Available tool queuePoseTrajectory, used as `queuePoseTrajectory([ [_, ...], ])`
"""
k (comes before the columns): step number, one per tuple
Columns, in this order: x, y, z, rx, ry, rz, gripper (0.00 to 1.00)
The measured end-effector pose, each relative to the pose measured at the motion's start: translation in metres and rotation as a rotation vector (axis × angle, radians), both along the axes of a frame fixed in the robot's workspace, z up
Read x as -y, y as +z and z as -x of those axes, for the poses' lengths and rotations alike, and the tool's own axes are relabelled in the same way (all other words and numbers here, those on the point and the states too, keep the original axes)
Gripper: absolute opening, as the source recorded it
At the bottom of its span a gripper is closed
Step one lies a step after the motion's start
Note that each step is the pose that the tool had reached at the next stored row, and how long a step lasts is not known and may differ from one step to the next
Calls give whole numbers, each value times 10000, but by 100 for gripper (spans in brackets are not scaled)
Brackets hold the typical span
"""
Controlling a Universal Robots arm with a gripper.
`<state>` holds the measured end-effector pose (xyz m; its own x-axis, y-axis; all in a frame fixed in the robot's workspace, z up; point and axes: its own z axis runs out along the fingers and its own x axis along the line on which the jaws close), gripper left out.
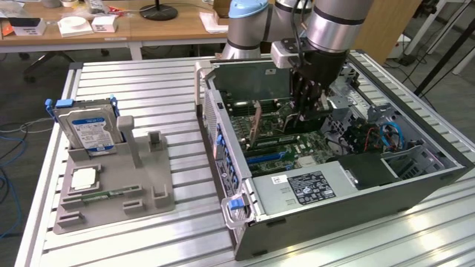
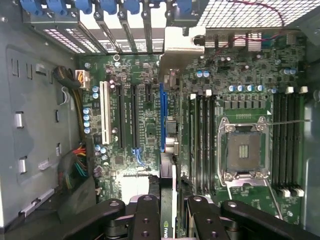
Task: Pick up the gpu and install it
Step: 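Insert the gpu into the slot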
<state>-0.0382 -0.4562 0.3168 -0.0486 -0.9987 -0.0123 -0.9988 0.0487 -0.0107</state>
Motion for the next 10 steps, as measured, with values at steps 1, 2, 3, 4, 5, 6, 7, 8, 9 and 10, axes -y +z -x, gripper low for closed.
queuePoseTrajectory([
  [1, 4, -18, 7, 0, 6, 0, 26],
  [2, 7, -36, 14, 0, 10, -1, 26],
  [3, 9, -56, 24, 0, 15, -2, 26],
  [4, 11, -73, 34, 0, 20, -1, 26],
  [5, 14, -91, 42, 0, 28, 0, 26],
  [6, 16, -109, 49, 0, 36, -1, 26],
  [7, 19, -127, 57, 0, 44, -1, 26],
  [8, 19, -146, 70, 1, 49, -2, 26],
  [9, 20, -163, 85, 0, 55, -1, 26],
  [10, 20, -183, 103, 0, 64, -1, 26],
])
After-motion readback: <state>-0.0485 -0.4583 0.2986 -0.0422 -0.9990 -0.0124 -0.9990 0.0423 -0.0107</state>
